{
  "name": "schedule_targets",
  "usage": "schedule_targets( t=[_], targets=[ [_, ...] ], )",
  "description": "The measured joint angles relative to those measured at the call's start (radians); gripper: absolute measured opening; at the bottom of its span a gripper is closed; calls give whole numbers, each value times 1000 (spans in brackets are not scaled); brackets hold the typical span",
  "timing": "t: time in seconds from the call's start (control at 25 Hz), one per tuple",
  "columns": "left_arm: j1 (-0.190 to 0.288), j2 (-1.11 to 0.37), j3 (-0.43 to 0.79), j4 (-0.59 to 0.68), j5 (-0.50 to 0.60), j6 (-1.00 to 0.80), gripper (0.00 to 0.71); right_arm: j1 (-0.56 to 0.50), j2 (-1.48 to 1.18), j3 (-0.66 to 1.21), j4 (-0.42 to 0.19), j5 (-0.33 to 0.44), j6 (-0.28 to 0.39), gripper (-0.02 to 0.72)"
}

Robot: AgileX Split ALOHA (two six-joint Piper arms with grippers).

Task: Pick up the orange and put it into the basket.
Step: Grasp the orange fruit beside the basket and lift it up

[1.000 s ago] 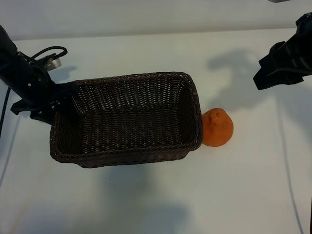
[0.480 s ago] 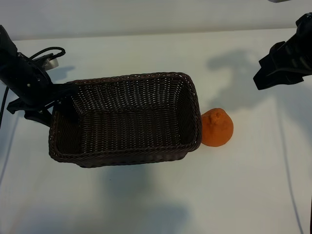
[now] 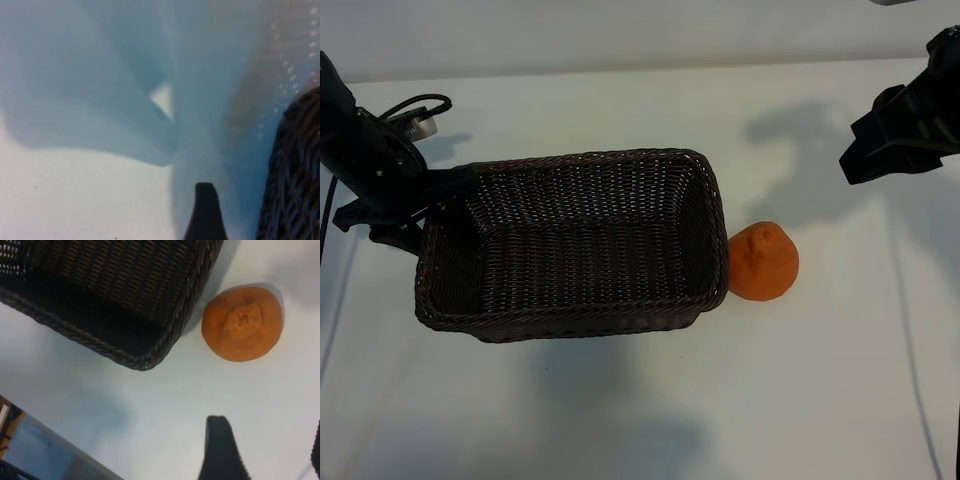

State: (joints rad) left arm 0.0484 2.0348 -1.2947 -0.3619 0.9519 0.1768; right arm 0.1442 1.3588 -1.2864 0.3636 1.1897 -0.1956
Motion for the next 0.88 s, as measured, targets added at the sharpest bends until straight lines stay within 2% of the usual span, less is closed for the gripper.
schedule_targets(
  t=[0.16,0.48,0.88],
  targets=[
    [0,-3,-41,5,42,-1,579,0,0,0,0,0,0,433],
    [0,-24,-158,8,211,-26,579,0,0,0,0,0,0,433],
    [0,-89,-188,19,224,-39,579,0,0,0,0,0,0,433]
  ],
)
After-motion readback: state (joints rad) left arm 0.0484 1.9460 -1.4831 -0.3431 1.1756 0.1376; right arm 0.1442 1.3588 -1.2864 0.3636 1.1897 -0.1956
